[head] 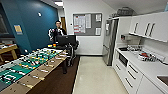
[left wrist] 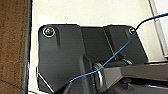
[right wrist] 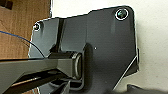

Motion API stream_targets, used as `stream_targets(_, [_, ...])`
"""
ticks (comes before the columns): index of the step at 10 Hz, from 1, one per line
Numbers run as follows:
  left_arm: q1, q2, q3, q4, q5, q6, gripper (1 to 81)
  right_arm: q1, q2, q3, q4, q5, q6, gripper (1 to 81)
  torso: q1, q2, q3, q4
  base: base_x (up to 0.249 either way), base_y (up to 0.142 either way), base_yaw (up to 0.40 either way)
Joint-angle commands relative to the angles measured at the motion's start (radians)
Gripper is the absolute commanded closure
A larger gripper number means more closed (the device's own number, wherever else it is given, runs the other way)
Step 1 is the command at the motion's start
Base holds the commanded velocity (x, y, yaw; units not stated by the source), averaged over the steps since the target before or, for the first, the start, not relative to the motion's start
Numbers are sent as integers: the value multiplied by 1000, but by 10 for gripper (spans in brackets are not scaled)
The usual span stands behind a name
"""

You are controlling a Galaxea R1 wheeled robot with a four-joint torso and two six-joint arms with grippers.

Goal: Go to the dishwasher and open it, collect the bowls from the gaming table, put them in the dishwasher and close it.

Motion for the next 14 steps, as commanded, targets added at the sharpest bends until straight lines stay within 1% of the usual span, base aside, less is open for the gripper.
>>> stream_targets(1, [-32,3,-15,1,38,1,10,43,-10,-13,-6,-54,-4,10,0,0,0,0,0,0,369])
stream_targets(7, [-33,11,-22,3,45,1,10,37,18,-48,-12,-54,-4,10,0,0,0,0,0,0,368])
stream_targets(10, [-33,19,-42,-2,45,1,10,45,28,-54,-14,-54,-5,10,0,0,0,0,0,0,368])
stream_targets(14, [-32,26,-44,0,48,1,10,39,30,-65,-14,-54,-5,10,0,0,0,0,0,0,368])
